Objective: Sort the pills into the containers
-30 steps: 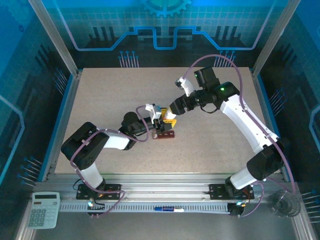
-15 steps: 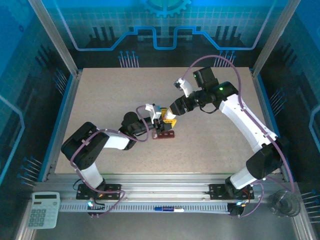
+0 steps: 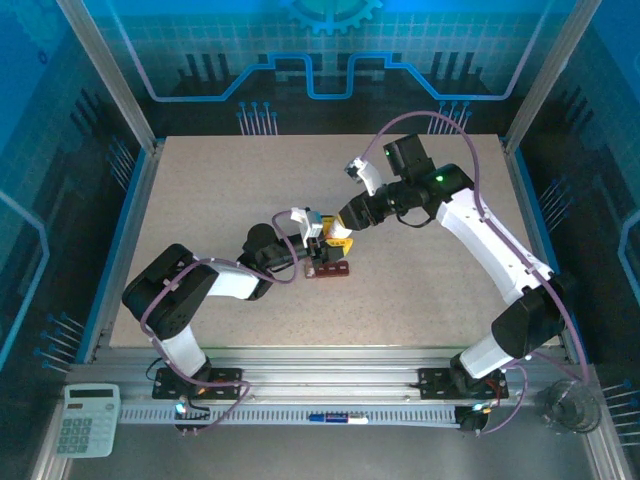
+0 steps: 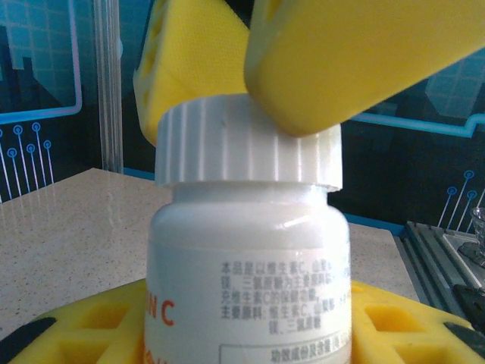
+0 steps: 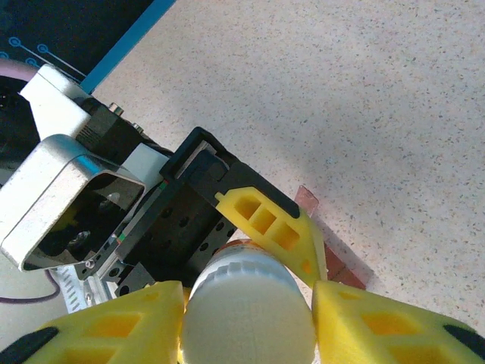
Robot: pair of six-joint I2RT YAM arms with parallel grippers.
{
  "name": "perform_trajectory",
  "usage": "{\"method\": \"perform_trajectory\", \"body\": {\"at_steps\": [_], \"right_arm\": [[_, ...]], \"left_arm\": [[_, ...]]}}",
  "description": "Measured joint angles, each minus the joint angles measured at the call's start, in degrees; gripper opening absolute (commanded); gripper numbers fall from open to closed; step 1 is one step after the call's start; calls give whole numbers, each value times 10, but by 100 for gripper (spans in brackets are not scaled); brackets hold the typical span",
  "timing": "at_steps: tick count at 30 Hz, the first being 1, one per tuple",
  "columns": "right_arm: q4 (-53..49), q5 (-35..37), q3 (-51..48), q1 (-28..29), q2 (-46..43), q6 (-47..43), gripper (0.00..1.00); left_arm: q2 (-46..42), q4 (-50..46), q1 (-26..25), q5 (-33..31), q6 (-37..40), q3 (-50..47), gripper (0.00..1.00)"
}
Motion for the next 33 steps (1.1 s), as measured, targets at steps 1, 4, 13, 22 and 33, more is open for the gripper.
{"method": "perform_trajectory", "body": {"at_steps": [1,4,13,22,33], "right_arm": [[3,0,-3,0,0,2,45],[14,1,-14,0,-1,14,40],[93,73,-92,21,-52,139,36],[211,172,-204,56,-122,316,40],[139,174,-110,43,-87,294,74]], "left_arm": [[0,-2,0,0,0,0,0],[0,-13,0,0,0,0,0],[0,-34,1,5,0,0,0],[0,-60,0,14,0,-1,0],[-1,-10,0,11,0,0,0]]}}
